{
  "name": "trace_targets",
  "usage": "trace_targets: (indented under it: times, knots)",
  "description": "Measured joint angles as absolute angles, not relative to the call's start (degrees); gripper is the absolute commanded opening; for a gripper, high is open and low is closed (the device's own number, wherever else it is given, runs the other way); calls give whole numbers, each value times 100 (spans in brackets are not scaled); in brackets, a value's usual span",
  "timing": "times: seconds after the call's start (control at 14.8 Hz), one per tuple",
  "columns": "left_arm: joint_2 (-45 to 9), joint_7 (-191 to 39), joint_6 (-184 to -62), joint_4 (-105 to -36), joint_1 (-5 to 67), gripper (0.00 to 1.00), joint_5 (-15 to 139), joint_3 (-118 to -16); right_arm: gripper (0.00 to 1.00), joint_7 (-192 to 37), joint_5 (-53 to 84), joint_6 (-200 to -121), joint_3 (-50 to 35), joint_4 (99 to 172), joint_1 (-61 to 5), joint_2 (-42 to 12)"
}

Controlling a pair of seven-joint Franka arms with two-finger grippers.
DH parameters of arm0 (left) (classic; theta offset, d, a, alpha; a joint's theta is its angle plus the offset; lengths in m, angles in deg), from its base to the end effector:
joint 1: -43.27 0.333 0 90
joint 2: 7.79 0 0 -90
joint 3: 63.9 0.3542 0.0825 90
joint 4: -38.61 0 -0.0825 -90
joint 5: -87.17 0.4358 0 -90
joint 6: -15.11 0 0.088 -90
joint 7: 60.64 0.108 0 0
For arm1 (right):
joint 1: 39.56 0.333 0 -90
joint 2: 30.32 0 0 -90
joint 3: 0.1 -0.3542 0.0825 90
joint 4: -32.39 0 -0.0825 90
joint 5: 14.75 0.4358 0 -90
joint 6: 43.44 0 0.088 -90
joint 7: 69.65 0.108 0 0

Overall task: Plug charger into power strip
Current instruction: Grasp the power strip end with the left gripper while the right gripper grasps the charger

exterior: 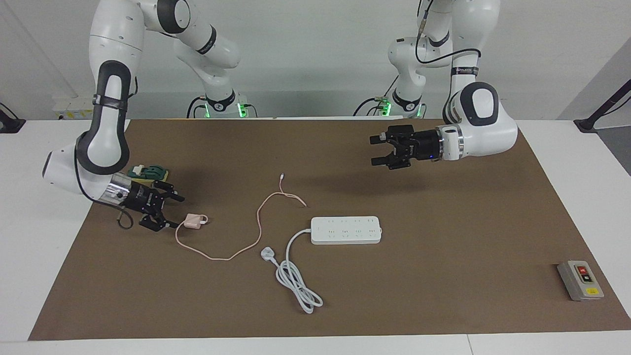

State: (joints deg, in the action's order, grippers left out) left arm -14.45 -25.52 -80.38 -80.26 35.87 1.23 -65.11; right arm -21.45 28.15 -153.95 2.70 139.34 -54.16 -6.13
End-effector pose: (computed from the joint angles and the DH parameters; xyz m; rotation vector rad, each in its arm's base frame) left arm 0.5797 -0.1874 0.4268 1.6797 -0.0935 -0.0863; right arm 0.6440 -0.1498 0.2791 -1.8282 1.7840 0.6540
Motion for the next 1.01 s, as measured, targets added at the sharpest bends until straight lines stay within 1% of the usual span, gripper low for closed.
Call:
trace_targets:
  times: [0.2, 0.34, 0.61, 0.88, 1.01]
  knots:
    - [-1945, -1916, -7904, -8074, 3531, 100, -194, -6509, 100, -2153, 2988, -15609, 266, 13939, -5259, -560]
    - [-2102, -1793, -7901, -8077, 3461, 100, -313, -6509, 100, -2155, 3008, -15665, 265, 13944, -5165, -534]
    - [-2275, -1643, -7926, -8088, 3230, 99, -871, -6510, 100, -2404, 3009, -15718, 272, 13994, -5120, -457]
    - [-2321, -1643, -8468, -8144, 2743, 99, -1294, -6511, 100, -2576, 3010, -15756, 296, 14081, -5140, -428]
    - [-2323, -1645, -8542, -8158, 2678, 99, -1326, -6510, 100, -2648, 3103, -15812, 295, 14116, -5141, -427]
